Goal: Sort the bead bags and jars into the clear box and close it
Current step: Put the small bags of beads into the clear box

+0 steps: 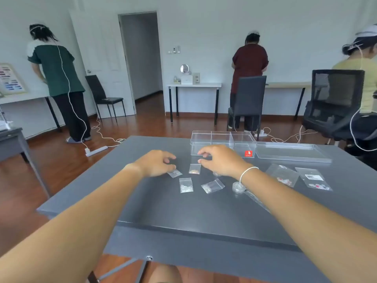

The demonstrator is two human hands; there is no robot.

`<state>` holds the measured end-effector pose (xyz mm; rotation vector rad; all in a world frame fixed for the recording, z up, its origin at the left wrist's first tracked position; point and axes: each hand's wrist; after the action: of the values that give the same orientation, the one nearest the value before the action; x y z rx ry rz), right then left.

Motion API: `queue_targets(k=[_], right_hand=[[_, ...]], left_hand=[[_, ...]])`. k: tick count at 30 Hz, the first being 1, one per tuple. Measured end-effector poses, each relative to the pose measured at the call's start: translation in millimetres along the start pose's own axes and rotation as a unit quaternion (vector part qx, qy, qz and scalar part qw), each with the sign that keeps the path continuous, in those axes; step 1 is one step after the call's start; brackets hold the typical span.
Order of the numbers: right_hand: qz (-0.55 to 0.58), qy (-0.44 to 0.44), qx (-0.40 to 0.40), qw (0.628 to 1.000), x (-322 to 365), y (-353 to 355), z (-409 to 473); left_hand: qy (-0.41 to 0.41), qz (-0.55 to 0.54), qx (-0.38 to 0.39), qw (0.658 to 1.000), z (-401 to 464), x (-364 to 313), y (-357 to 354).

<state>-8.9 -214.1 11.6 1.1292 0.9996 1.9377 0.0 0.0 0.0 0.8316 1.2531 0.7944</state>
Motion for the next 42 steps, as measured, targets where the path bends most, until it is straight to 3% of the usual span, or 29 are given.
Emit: queue_targets(k=[11, 19, 28, 42], right_hand=[[-0.03, -0.021, 0.07, 0.997, -3, -28, 21], [-0.022, -0.037, 0.091, 0.995, -3, -34, 30], [-0.019, -0.021, 0.106, 0.994, 0, -33, 30], [0.222, -0.027, -0.027, 0.974, -27, 3, 38]], left_hand=[[-0.013, 0.044, 0.027, 0.999, 11, 6, -1], [-0.009, -0.015, 0.024, 1.0, 20, 9, -5], [-0.015, -0.114, -0.033, 0.993, 40, -6, 9], [-0.093, -0.158, -0.125, 0.975, 99, -49, 15]])
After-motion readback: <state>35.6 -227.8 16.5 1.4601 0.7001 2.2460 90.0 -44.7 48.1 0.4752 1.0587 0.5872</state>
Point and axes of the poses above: each hand's wrist, its own z-axis towards the middle knuckle, its own y-axis out of the back of the hand, x = y × z, and after that the axes turned 8 degrees about -x, right-handed
